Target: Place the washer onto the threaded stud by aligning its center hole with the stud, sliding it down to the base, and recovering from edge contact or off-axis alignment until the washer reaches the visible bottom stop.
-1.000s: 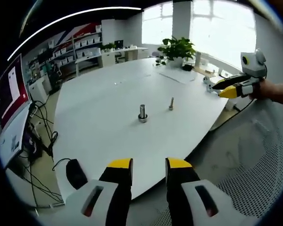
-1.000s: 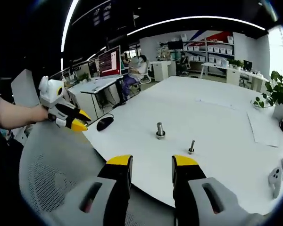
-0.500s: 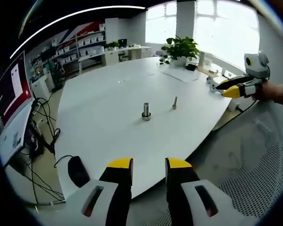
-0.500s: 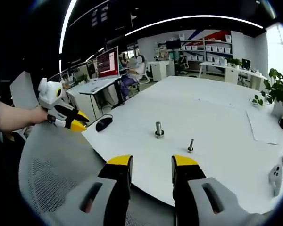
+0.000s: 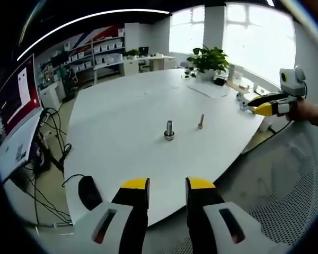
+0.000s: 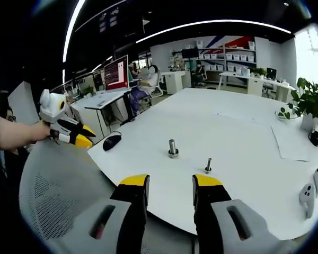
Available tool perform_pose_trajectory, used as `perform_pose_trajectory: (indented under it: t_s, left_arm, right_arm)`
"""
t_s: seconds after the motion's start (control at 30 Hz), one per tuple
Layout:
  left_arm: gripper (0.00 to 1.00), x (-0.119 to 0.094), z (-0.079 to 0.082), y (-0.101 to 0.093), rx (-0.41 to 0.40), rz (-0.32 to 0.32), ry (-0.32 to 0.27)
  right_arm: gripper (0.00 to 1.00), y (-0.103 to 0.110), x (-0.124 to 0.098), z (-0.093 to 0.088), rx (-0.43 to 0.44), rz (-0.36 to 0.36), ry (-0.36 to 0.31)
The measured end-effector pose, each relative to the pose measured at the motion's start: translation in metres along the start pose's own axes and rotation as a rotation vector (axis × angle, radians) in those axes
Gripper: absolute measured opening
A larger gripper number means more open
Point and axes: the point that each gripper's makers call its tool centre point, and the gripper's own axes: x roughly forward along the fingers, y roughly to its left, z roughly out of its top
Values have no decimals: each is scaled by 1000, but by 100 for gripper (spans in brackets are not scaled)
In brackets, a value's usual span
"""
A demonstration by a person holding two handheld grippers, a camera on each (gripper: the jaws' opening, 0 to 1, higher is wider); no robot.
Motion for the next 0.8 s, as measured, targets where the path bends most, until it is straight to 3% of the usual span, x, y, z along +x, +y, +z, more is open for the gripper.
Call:
perform_pose_trajectory:
  t_s: [0.37,0.8]
  left_arm:
    - [25,-2,4,3,-11,11,-25]
    - [26,1,-4,-2,7,4,21]
  right_arm:
    - [35,-5,-2,2,11,-25,-14]
    - [35,-2,0,-6,-14,-12,23]
